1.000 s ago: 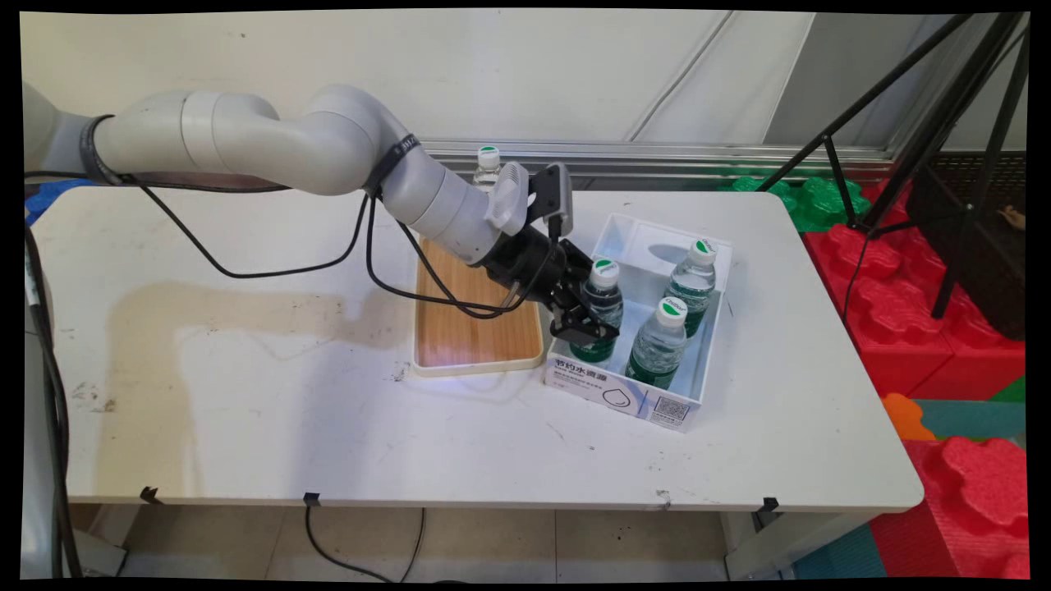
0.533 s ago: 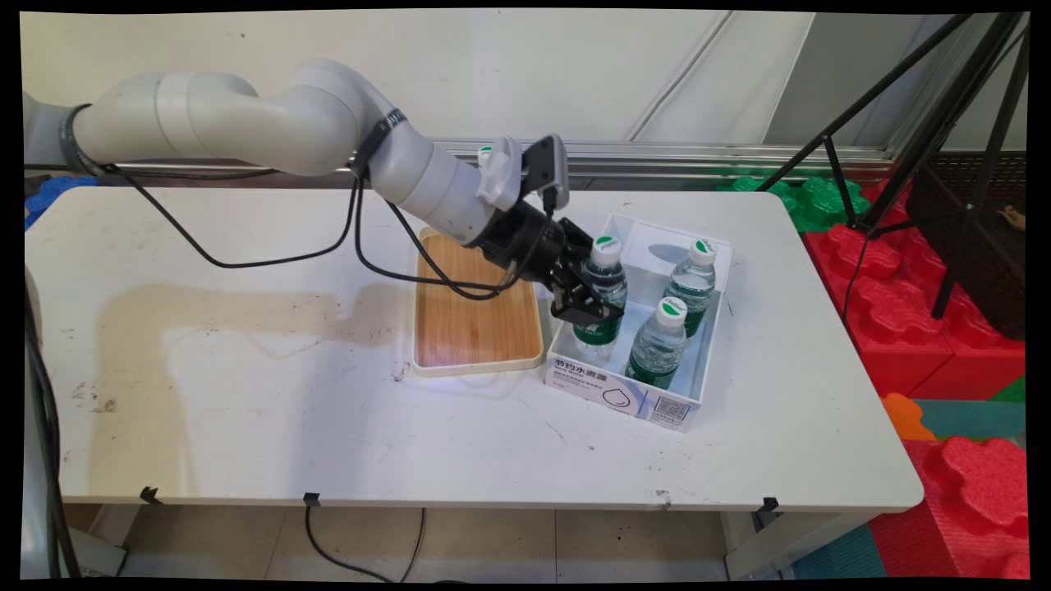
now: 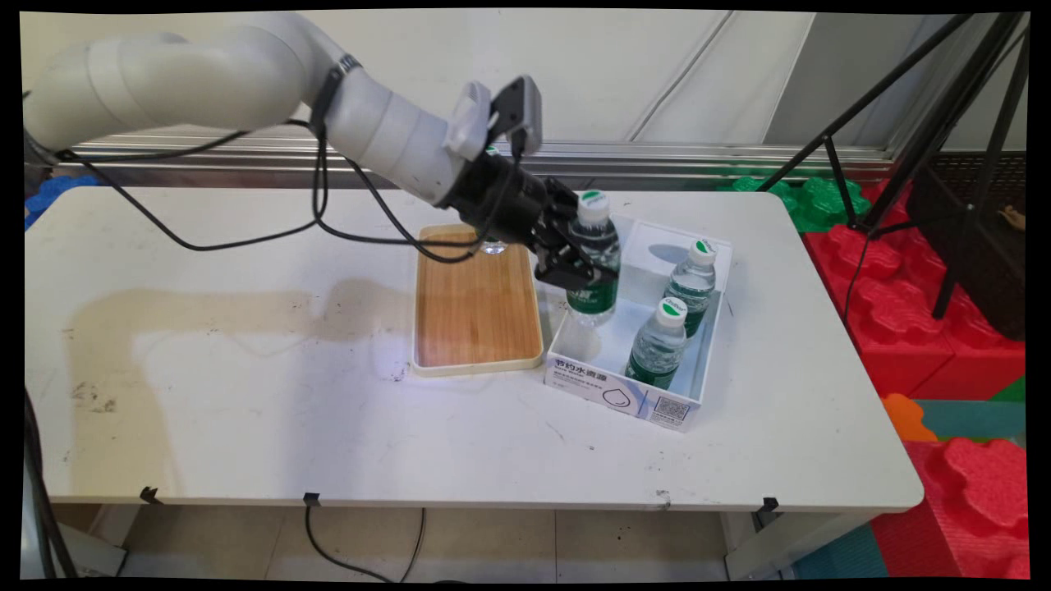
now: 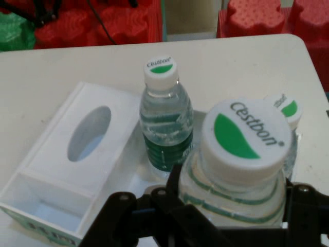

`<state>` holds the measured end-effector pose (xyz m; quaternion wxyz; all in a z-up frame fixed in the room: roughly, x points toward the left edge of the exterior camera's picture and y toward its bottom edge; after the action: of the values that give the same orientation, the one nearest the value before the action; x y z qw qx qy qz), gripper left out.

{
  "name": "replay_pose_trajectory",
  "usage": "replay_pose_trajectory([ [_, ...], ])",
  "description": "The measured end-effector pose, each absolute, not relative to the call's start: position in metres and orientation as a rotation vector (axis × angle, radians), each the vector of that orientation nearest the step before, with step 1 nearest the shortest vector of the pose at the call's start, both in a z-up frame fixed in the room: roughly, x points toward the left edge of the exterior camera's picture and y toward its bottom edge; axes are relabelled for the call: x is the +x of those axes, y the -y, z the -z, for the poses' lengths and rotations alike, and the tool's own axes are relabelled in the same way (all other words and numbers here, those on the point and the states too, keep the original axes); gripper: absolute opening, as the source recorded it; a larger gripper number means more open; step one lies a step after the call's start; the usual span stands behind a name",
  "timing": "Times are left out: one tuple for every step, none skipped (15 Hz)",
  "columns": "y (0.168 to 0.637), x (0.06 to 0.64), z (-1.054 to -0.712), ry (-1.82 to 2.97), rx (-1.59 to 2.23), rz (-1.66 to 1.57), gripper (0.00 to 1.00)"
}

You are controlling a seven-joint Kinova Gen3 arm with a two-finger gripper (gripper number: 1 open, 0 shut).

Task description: Place the picked object on the tray

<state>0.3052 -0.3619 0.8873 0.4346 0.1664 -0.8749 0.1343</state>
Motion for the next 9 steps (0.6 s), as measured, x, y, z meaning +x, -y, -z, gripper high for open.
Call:
replay_pose_trajectory([
  [0.359, 0.310, -0.895, 2.172, 0.412, -0.340, 0.00],
  [0.356, 0.315, -0.903, 2.166, 0.410, -0.344, 0.00],
  [0.354, 0.320, -0.909, 2.161, 0.410, -0.347, 0.00],
  [0.351, 0.326, -0.916, 2.155, 0.411, -0.351, 0.00],
  [0.349, 0.329, -0.920, 2.151, 0.412, -0.353, 0.00],
  [0.347, 0.335, -0.926, 2.146, 0.415, -0.355, 0.00],
  [0.343, 0.342, -0.933, 2.141, 0.418, -0.360, 0.00],
  [0.340, 0.349, -0.939, 2.138, 0.421, -0.363, 0.00],
  [0.337, 0.356, -0.945, 2.137, 0.423, -0.367, 0.00],
])
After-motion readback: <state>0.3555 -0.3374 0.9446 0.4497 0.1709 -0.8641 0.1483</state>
